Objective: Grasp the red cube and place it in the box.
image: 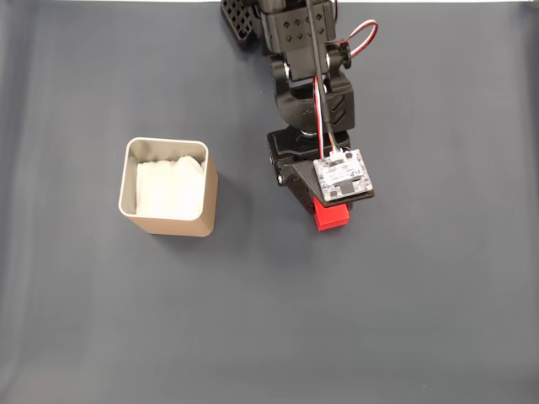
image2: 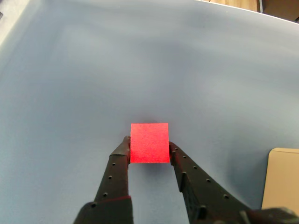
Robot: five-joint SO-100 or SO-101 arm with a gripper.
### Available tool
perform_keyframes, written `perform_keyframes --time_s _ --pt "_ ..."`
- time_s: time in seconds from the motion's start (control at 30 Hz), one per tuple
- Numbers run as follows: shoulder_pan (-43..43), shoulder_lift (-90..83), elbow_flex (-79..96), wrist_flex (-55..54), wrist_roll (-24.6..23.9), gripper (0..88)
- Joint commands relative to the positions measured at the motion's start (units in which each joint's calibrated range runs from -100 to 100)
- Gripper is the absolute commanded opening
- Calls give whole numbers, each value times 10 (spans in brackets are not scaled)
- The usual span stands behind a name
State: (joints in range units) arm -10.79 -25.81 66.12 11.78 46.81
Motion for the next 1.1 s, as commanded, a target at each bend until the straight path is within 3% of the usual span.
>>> perform_keyframes --time_s 0.0,0.2,0.67,1.07 --pt "-7 -3 -8 0 8 116" --pt "-9 -18 -10 34 19 34" --pt "-7 -84 -66 153 27 25" --pt "9 -63 -285 373 17 20"
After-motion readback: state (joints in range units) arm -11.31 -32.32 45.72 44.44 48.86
